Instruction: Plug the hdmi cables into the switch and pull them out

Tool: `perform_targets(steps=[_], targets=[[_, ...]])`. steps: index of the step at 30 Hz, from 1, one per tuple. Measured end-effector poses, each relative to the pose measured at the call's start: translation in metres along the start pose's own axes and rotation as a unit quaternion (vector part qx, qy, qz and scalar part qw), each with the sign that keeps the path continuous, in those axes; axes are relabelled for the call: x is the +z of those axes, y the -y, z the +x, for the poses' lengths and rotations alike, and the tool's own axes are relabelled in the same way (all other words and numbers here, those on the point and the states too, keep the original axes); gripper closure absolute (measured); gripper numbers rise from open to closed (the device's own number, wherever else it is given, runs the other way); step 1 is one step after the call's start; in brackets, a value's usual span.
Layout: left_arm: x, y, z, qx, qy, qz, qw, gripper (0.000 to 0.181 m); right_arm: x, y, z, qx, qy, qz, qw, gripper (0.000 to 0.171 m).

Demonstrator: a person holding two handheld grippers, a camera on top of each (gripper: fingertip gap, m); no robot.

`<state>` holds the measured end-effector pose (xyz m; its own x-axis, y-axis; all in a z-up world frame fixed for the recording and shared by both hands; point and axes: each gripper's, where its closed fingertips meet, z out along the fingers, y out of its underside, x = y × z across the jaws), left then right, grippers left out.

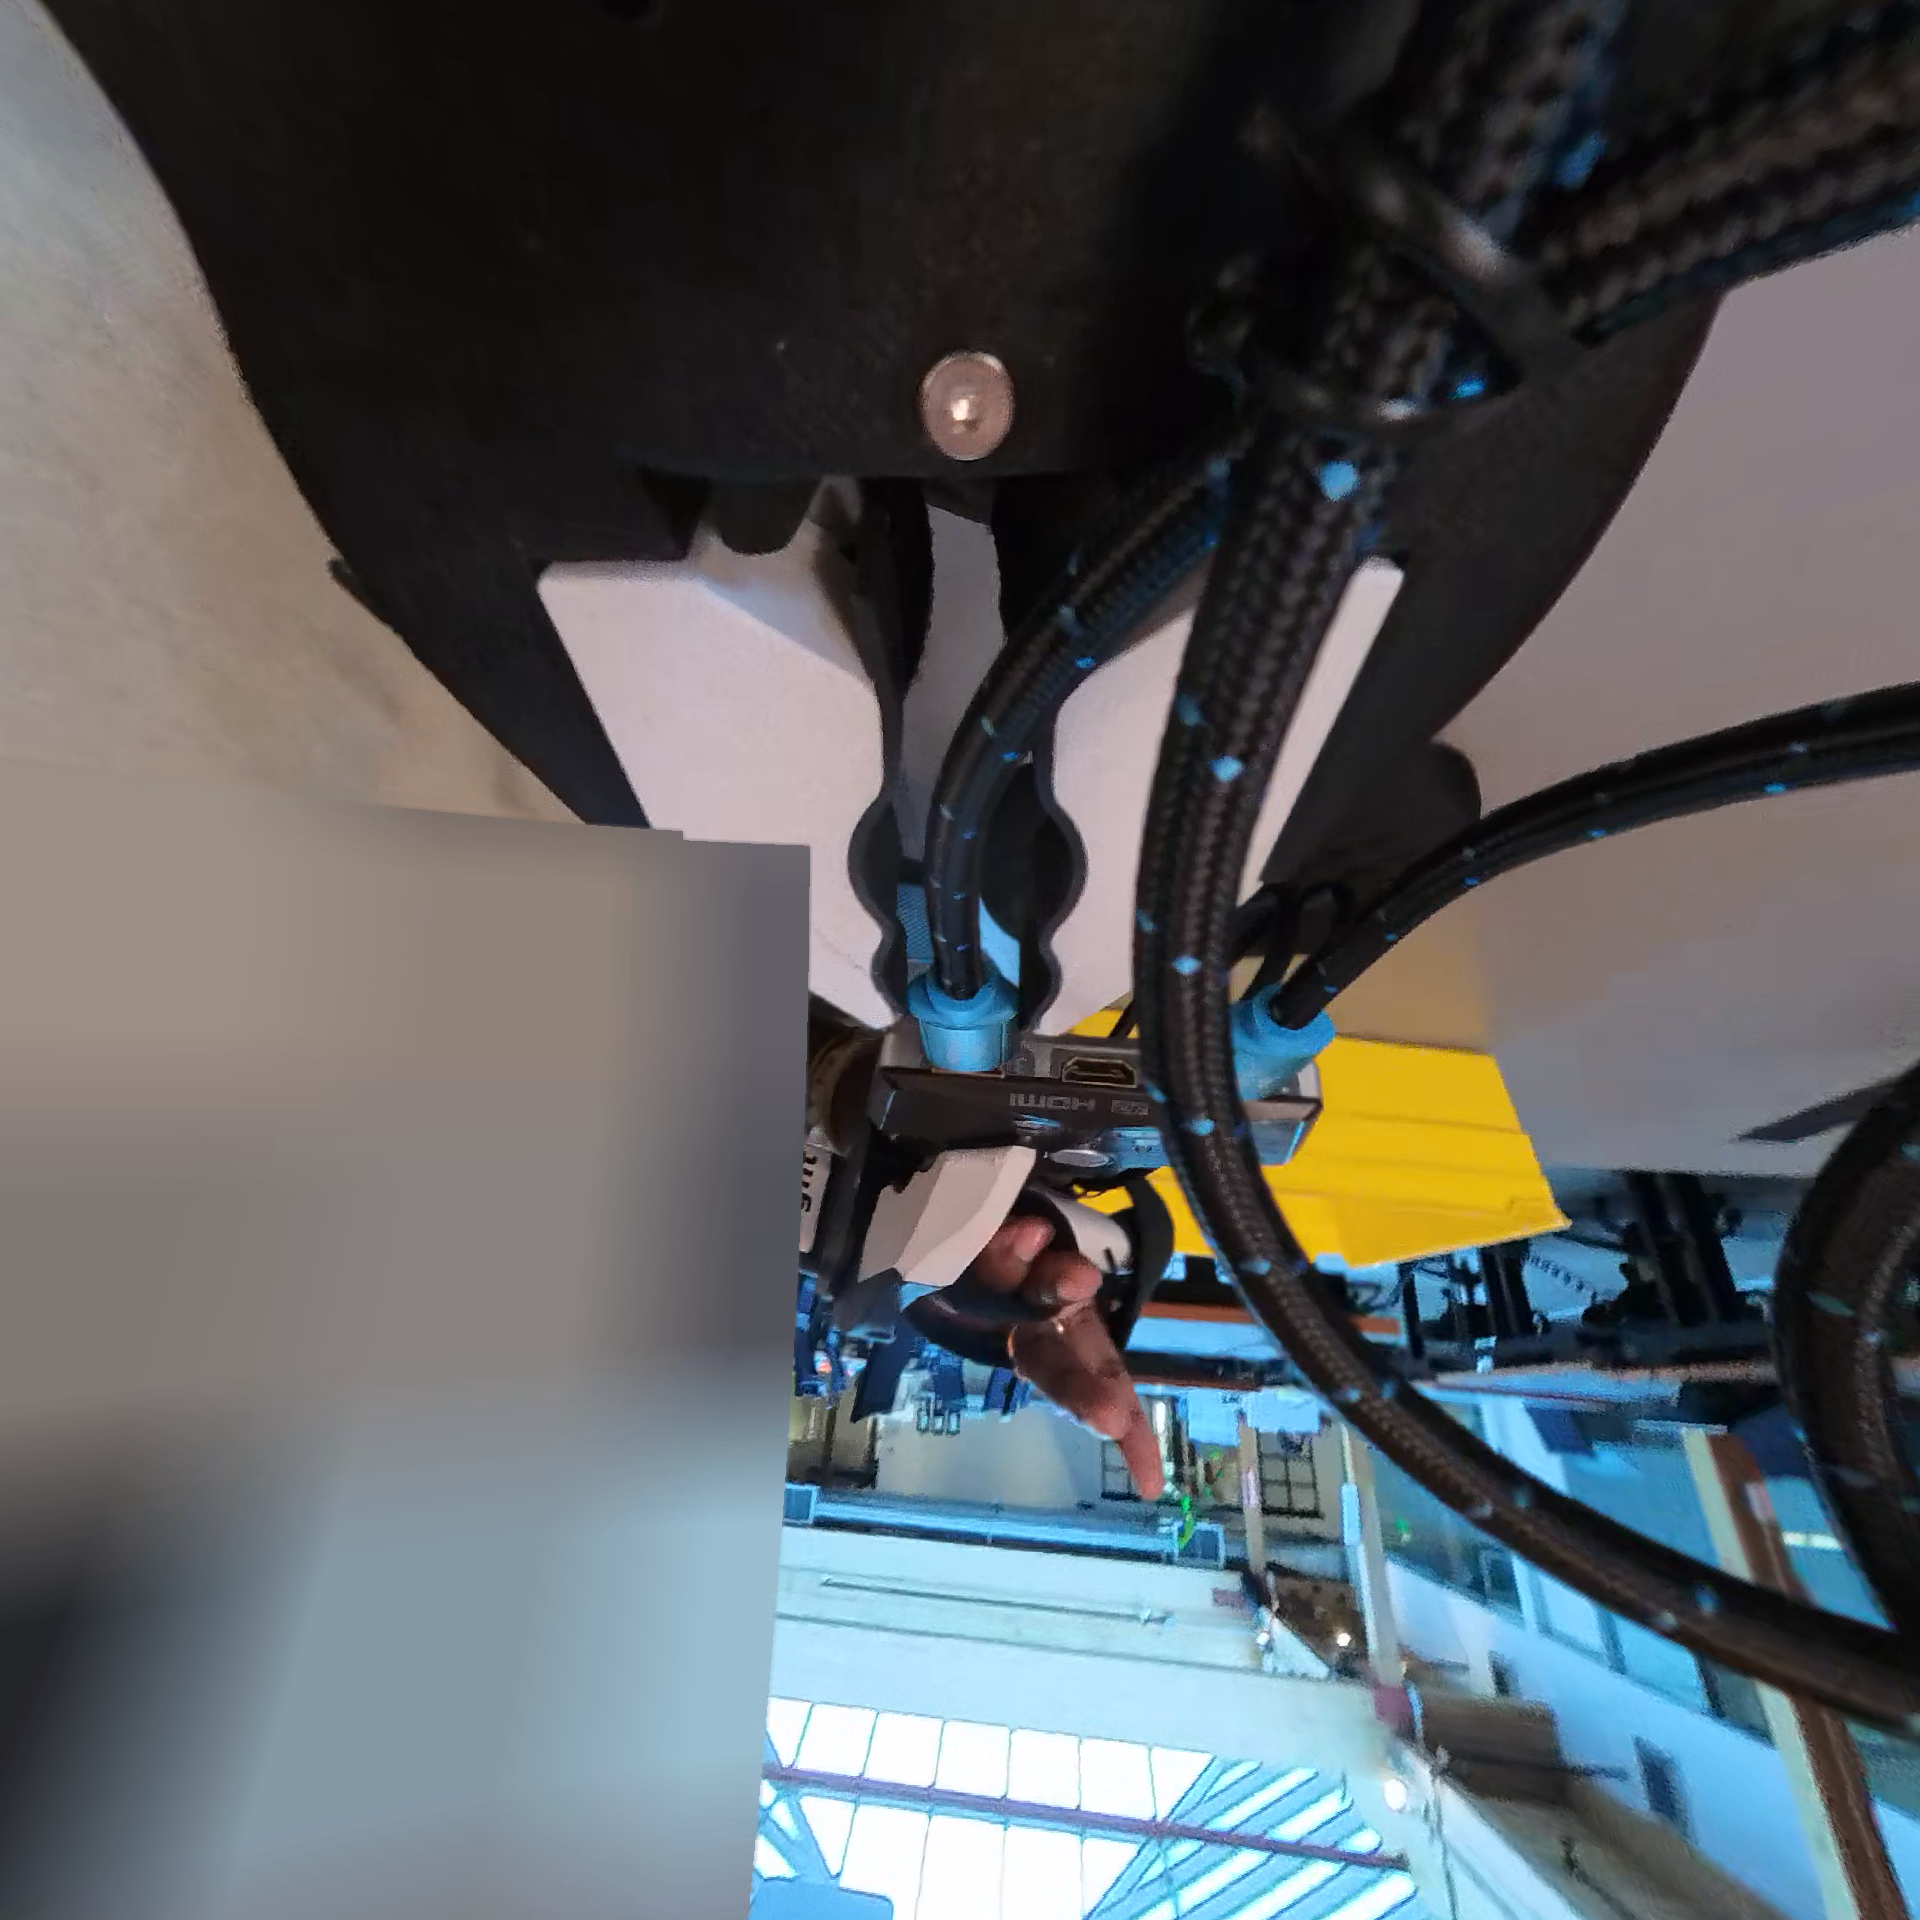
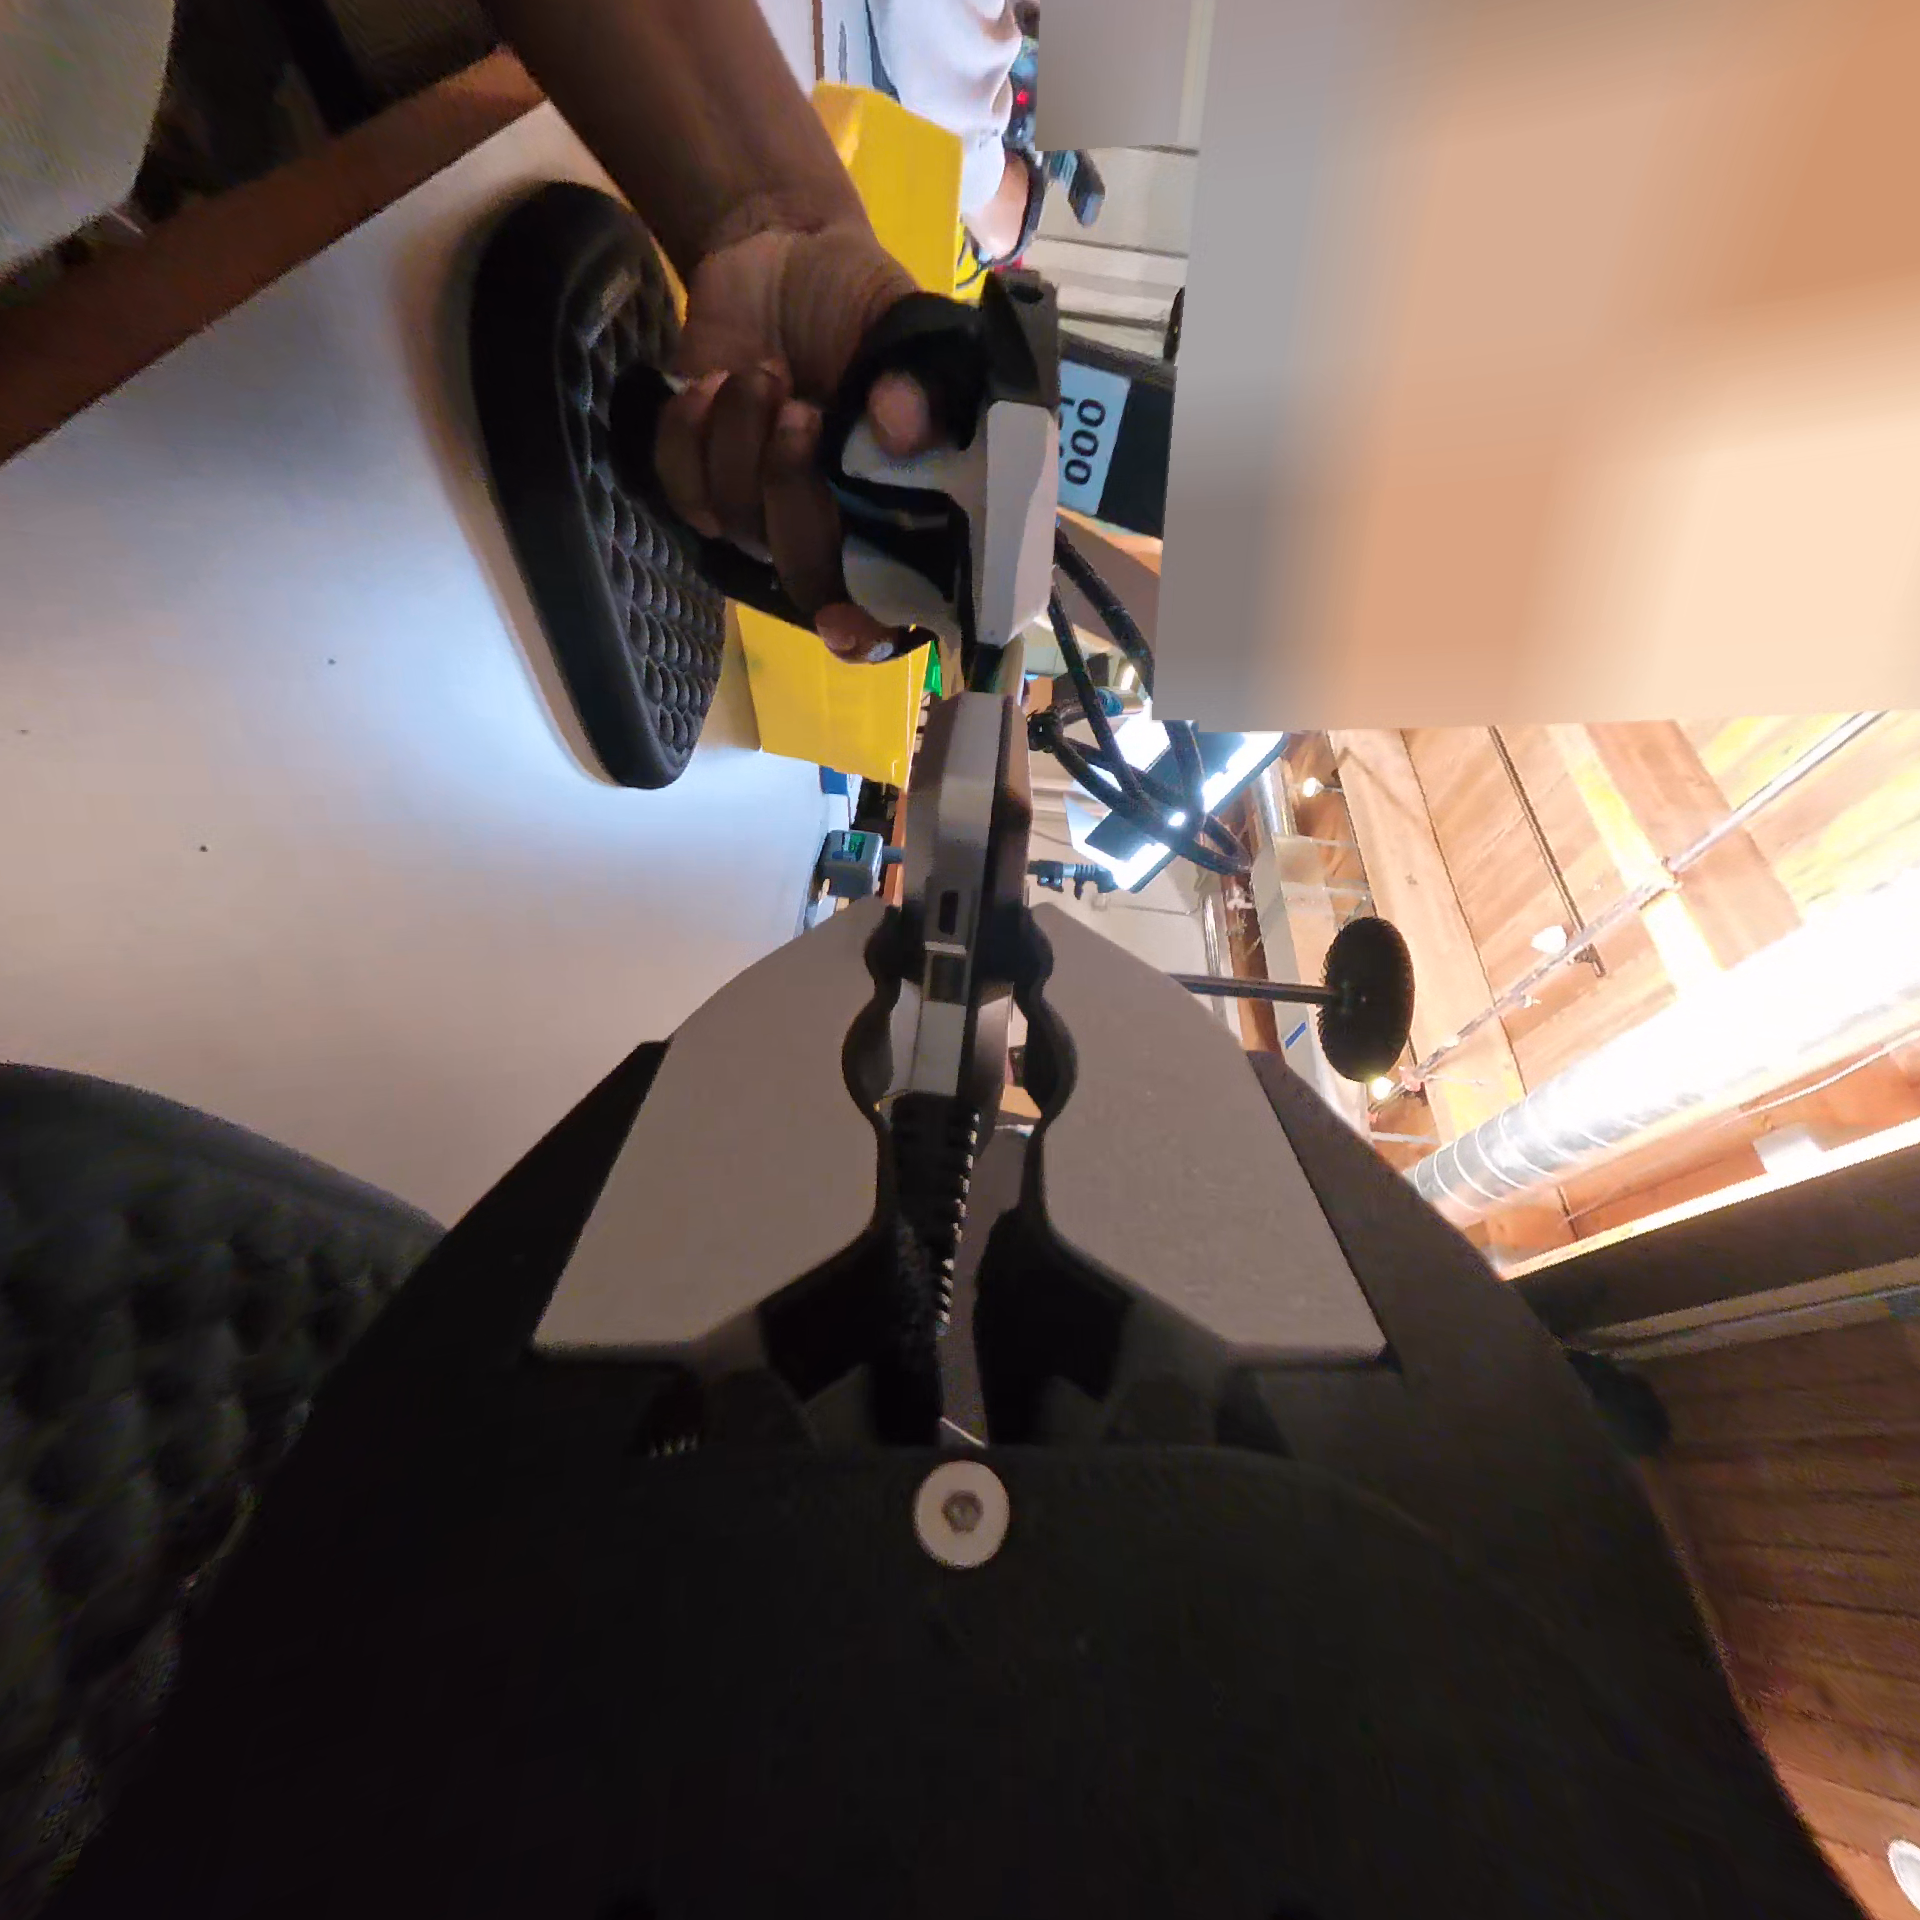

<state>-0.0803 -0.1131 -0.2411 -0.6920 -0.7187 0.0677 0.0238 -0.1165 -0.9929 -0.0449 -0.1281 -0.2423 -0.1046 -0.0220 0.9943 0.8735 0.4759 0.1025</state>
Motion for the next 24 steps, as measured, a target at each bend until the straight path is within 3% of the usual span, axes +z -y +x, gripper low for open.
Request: perform_targets(steps=[12, 24], targets=[[0.002, 0.001, 0.005, 0.009, -0.006, 0.0, 1.0, 0.161, 0.0, 0.006, 0.003, -0.033, 0.022, -0.011, 0.999, 0.151], [0.002, 0.013, -0.009, 0.041, 0.049, 0.03, 0.998, 0.158, 0.012, -0.011, 0.012, -0.011, 0.002, -0.069, 0.998, 0.15]])
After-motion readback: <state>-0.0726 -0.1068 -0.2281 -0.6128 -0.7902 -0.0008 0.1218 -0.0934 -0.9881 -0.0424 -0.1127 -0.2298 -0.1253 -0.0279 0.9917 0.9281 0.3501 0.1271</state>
